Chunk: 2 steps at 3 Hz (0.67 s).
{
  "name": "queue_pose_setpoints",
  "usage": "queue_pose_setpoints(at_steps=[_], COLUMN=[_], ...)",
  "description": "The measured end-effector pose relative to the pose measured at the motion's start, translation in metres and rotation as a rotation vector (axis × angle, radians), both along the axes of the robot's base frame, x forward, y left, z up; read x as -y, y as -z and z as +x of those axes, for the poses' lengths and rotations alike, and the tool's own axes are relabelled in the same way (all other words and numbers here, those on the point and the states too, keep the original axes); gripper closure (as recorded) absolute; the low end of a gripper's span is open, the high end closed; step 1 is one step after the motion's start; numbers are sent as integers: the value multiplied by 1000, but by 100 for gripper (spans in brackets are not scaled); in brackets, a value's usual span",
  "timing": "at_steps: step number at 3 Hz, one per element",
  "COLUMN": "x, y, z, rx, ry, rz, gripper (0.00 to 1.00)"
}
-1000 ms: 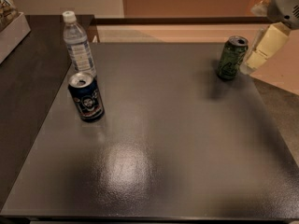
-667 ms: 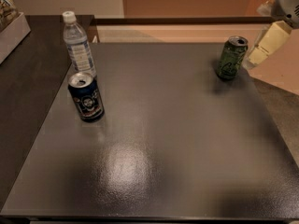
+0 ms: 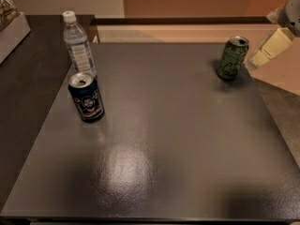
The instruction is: Knock green can over
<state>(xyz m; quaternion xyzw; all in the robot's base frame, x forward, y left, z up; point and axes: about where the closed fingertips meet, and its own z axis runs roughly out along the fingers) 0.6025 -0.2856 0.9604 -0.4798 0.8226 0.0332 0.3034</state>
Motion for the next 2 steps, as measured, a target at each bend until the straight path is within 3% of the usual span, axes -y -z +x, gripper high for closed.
queue_pose_setpoints(at_steps=[2], x=[3], y=[26], z=[12], rx=[42], ry=[39], rz=[125], gripper=[0])
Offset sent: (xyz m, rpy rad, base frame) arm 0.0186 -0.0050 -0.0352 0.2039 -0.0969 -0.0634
